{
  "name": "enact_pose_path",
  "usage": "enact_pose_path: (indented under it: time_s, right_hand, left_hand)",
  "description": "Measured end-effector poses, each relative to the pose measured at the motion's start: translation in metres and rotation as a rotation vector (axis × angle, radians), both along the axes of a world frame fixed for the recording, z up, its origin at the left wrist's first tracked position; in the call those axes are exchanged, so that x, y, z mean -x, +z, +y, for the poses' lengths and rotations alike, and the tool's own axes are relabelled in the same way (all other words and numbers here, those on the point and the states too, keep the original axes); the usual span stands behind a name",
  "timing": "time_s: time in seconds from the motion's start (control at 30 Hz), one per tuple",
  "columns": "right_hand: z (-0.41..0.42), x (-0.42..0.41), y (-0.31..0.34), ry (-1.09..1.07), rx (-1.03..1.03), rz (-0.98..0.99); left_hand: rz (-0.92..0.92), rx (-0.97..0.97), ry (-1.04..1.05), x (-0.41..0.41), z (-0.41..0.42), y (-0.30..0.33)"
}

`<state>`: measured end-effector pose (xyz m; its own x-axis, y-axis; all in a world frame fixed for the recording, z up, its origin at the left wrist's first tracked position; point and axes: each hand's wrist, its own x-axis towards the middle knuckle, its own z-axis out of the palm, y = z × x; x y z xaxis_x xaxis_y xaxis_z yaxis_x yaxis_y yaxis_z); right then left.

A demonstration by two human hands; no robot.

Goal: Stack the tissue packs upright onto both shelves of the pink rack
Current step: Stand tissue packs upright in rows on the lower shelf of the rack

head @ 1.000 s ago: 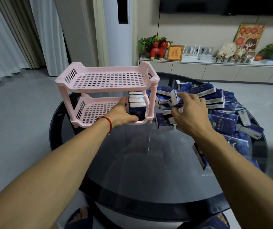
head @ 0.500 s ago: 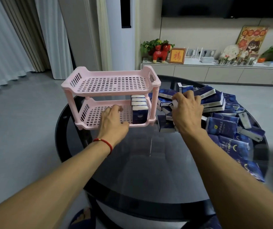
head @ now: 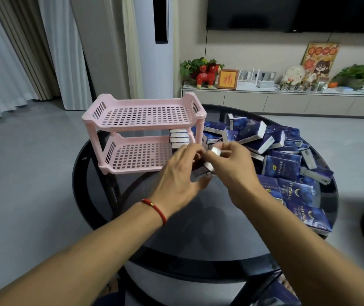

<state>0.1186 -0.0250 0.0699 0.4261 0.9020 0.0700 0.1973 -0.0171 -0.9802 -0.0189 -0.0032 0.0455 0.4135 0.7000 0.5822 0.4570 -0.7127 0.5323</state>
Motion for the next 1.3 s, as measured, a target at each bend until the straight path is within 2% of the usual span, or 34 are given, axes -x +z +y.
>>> enact_pose_path:
  time_s: [0.07, 0.17, 0.2, 0.33, 0.53, 0.93, 1.1, 1.3]
  right_hand:
    - [0.002, 0.004, -0.003, 0.117, 0.043, 0.174]
    - [0.007, 0.001, 0.001, 0.190, 0.069, 0.207]
    - [0.011, -0.002, 0.000, 0.174, 0.070, 0.164]
    - [0.025, -0.009, -0.007, 0.066, 0.112, -0.238]
    - [0.043, -0.002, -0.019, 0.094, 0.131, -0.365]
    - [0.066, -0.005, -0.029, 0.162, 0.121, -0.245]
    - [0.068, -0.006, -0.030, 0.201, 0.119, -0.230]
    - [0.070, -0.002, -0.030, 0.294, 0.124, -0.147]
  left_hand:
    - [0.002, 0.033, 0.051, 0.005, 0.002, -0.003]
    - [-0.024, 0.069, 0.161, 0.022, 0.014, -0.003]
    - [-0.033, 0.081, 0.199, 0.029, 0.019, -0.003]
    - [-0.035, 0.074, 0.286, 0.047, 0.035, -0.005]
    - [-0.033, 0.053, 0.225, 0.043, 0.057, -0.012]
    - [0.039, 0.031, 0.284, 0.022, 0.080, -0.028]
    - [-0.041, 0.139, 0.313, 0.024, 0.085, -0.029]
    - [-0.104, 0.366, 0.362, 0.027, 0.085, -0.027]
